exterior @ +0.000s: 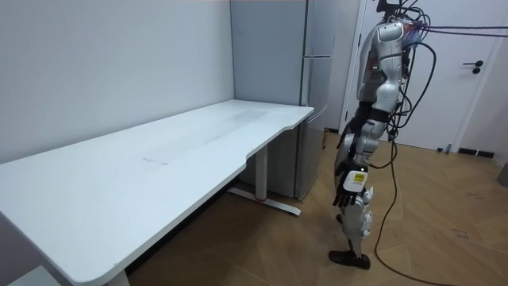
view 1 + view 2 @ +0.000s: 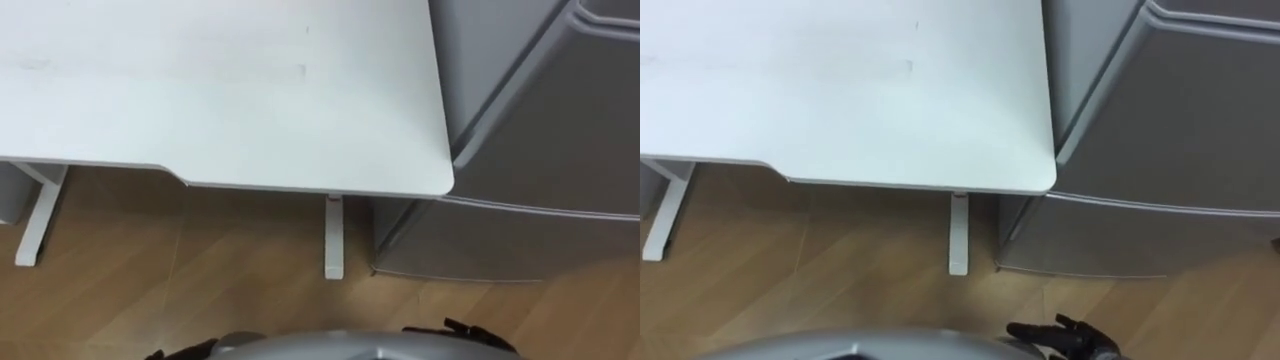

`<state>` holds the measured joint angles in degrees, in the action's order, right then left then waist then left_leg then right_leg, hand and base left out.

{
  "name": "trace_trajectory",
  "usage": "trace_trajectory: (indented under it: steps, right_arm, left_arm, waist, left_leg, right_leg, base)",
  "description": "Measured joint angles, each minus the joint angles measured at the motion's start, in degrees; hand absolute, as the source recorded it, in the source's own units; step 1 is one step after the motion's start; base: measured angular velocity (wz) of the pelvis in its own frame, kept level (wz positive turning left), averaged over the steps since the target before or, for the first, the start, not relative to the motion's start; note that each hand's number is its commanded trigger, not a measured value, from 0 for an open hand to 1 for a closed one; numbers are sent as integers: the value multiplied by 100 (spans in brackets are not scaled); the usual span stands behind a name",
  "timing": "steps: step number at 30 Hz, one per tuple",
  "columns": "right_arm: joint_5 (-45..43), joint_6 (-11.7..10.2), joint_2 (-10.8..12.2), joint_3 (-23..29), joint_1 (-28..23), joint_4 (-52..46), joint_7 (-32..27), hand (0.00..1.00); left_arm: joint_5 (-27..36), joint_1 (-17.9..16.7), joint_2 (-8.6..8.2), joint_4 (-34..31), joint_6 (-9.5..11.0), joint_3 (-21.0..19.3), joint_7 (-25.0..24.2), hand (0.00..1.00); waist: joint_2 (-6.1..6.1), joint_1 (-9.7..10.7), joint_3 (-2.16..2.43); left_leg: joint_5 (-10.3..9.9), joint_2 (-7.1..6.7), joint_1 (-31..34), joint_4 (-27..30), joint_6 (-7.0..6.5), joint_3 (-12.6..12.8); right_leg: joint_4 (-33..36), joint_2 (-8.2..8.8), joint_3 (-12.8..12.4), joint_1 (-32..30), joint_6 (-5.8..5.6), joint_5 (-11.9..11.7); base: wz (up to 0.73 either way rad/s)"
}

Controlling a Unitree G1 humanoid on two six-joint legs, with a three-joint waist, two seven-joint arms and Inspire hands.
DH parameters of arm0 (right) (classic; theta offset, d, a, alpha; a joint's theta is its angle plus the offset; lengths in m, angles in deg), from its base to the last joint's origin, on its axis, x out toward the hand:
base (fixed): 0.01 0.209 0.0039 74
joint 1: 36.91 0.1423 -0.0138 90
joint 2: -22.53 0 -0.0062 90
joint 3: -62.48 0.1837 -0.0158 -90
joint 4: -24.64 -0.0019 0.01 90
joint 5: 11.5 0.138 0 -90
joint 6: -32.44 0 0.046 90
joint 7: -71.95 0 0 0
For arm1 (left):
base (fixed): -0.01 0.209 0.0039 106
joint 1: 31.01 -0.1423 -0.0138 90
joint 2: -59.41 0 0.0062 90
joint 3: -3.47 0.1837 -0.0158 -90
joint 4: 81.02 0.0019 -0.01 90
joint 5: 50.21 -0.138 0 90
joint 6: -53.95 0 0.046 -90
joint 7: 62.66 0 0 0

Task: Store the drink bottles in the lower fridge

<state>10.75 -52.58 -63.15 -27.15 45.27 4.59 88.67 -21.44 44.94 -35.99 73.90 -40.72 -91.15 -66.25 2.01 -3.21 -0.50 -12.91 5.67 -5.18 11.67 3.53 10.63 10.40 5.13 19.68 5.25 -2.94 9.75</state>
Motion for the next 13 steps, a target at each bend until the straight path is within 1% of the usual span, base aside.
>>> trace_trajectory:
  steps: [2,3,4,7,9,13]
  right_arm:
    - [-2,4,3,113,0,69,-115,0]
    - [-4,-1,3,163,5,135,-178,0]
    - [-5,4,1,215,2,155,-205,0]
    - [-4,9,2,274,0,195,-229,0]
    - [-7,10,6,319,0,232,-231,0]
    - [-7,5,10,341,0,260,-314,0]
  left_arm:
    - [-137,-4,-51,9,-32,-104,49,0]
    - [-212,8,-66,23,-34,-126,55,0]
    - [-259,6,-67,29,-38,-140,55,0]
    - [-463,3,-68,35,-88,-204,57,0]
    - [-471,1,-71,37,-130,-213,67,0]
    - [-469,-6,-92,44,-134,-245,79,0]
  waist:
    - [-3,5,-16]
    - [-25,1,-5]
    - [-22,4,-13]
    - [-30,6,-10]
    - [-31,5,-12]
    - [-35,24,-17]
  left_leg:
    - [0,-11,-55,-25,0,-5]
    - [0,-19,-64,-26,0,-20]
    - [0,-23,-66,-30,0,-34]
    - [0,-29,-75,-39,0,-49]
    - [0,-31,-94,-46,0,-48]
    - [0,-38,-138,-64,0,-47]
  right_leg:
    - [-5,7,4,56,-14,9]
    - [-21,10,9,71,-19,12]
    - [-57,6,12,69,-21,10]
    - [-74,6,16,76,-23,10]
    - [-74,7,13,94,-27,12]
    - [-83,9,17,172,-38,19]
  base:
    - [2]
    - [6]
    - [5]
    - [1]
    - [0]
    - [0]
